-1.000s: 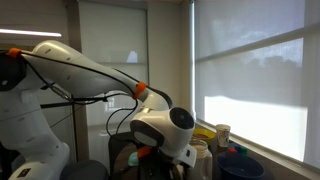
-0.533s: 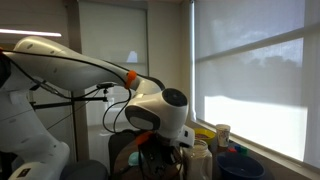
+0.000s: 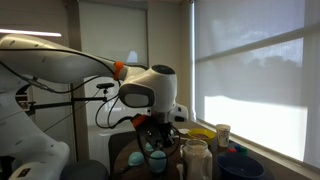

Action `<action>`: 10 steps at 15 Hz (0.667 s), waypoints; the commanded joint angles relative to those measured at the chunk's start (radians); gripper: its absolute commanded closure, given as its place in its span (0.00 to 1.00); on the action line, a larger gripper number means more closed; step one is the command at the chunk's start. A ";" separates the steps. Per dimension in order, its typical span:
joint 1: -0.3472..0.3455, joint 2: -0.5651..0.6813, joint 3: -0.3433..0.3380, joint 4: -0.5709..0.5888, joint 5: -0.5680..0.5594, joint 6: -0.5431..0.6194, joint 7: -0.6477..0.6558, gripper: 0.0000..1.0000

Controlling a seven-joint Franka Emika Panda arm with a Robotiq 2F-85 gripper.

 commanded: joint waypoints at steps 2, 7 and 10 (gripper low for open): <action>0.018 -0.054 0.073 0.012 -0.141 -0.008 0.097 0.97; 0.071 -0.027 0.035 0.021 -0.141 -0.060 0.048 0.49; 0.057 -0.008 0.000 0.013 -0.159 -0.114 0.016 0.29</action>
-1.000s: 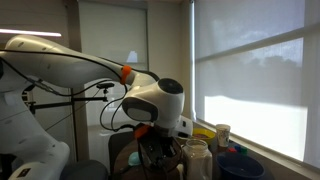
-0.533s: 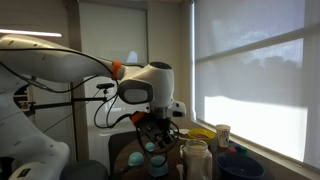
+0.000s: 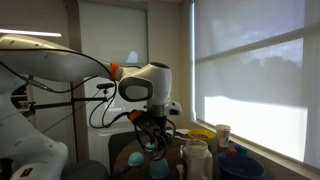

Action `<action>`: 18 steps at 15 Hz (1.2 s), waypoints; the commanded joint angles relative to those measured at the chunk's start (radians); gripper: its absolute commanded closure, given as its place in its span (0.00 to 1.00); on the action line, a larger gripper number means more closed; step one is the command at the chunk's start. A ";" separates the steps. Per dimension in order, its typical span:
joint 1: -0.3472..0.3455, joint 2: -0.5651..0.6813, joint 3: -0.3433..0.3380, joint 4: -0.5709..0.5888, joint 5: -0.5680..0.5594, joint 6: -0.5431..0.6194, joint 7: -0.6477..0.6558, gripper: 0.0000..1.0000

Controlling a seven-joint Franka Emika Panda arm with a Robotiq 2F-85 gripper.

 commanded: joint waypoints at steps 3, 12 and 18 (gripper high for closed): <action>-0.020 0.046 -0.097 -0.006 0.006 -0.069 -0.055 0.06; -0.076 0.242 -0.303 -0.054 0.345 -0.142 -0.207 0.00; -0.156 0.378 -0.275 -0.036 0.405 -0.212 -0.177 0.00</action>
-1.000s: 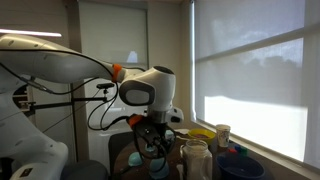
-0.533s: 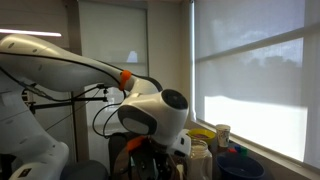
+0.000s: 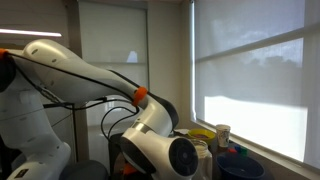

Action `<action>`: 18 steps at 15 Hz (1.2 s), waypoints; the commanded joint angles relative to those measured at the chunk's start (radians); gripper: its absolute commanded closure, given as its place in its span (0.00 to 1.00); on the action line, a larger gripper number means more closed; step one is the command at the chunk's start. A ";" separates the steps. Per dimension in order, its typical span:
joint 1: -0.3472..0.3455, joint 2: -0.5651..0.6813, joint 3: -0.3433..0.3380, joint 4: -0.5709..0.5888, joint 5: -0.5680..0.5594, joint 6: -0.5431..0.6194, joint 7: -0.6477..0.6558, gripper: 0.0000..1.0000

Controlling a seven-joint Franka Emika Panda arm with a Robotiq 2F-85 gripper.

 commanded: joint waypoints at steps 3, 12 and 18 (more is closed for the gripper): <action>-0.071 0.116 0.044 0.042 0.051 -0.061 0.017 0.00; -0.099 0.142 0.099 0.080 0.045 -0.125 0.041 0.00; -0.091 0.139 0.142 0.078 0.010 -0.109 0.090 0.00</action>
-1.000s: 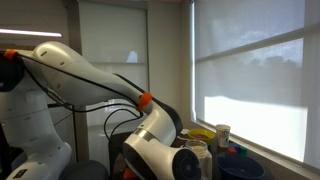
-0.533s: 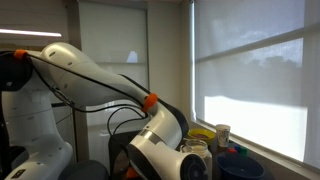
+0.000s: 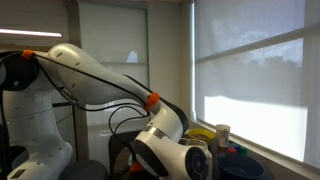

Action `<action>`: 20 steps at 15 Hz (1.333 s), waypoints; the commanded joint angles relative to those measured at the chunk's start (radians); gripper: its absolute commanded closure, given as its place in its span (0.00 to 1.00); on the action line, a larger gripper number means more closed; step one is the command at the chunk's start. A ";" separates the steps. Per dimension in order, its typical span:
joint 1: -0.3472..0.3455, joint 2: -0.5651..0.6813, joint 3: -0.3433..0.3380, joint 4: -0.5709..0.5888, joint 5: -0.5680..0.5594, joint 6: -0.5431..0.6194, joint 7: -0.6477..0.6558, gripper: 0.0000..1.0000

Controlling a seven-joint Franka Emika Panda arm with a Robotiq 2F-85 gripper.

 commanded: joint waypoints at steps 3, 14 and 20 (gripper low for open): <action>-0.012 0.018 0.046 0.017 -0.043 0.012 0.053 0.26; -0.004 0.001 0.078 0.033 -0.173 0.004 0.089 0.06; 0.017 -0.010 0.125 0.041 -0.268 0.004 0.109 0.00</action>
